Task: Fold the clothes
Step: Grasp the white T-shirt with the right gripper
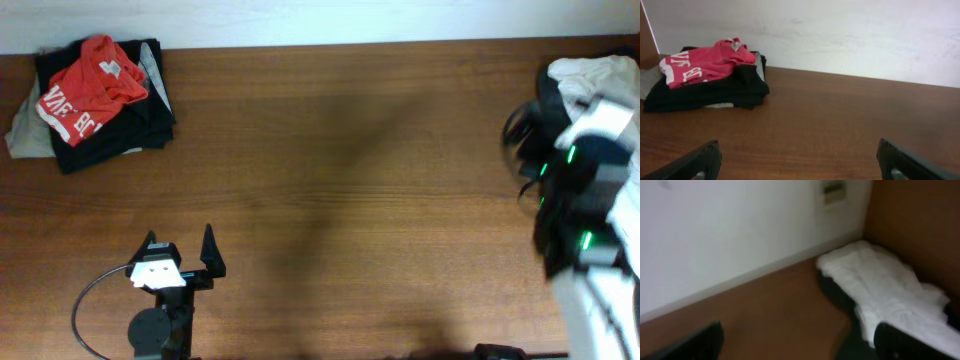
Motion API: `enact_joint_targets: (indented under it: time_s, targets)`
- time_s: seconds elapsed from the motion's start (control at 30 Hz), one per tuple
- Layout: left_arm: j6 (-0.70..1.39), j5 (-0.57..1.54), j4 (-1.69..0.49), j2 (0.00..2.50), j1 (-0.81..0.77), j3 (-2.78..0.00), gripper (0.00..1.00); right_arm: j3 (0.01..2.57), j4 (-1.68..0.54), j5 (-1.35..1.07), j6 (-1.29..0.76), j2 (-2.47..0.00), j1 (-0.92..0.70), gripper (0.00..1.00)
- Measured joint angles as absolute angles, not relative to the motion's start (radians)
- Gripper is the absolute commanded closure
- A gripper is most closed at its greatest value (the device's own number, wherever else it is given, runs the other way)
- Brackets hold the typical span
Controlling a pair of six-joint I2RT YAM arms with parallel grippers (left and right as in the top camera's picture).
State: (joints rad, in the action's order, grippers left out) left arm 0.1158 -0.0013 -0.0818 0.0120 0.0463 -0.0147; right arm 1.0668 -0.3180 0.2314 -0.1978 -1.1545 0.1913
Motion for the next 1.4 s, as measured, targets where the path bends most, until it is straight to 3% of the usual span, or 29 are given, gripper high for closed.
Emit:
enact_joint_targets:
  time_s: [0.13, 0.4, 0.5, 0.8, 0.93, 1.4]
  targets:
    - [0.116, -0.002, -0.083, 0.011, 0.047, -0.015, 0.01, 1.324, -0.494, 0.253, -0.194, -1.472, 0.340, 0.01]
    - [0.116, -0.001, -0.082, 0.011, 0.046, -0.015, 0.01, 1.364, -0.377, 0.185, -0.080, -1.805, 0.523, 0.00]
    - [0.115, -0.001, -0.082, 0.011, 0.047, -0.015, 0.01, 1.364, -0.369, 0.158, -0.059, -1.915, 0.569, 0.08]
    - [0.116, -0.001, -0.082, 0.011, 0.046, -0.015, 0.01, 1.364, -0.364, -0.049, -0.049, -2.007, 0.669, 0.20]
    - [0.116, -0.001, -0.082, 0.011, 0.047, -0.015, 0.01, 1.364, -0.354, -0.087, -0.049, -2.051, 0.669, 0.37]
    - [0.115, -0.001, -0.082, 0.011, 0.047, -0.015, 0.01, 1.364, -0.328, -0.097, -0.049, -2.070, 0.669, 0.37]
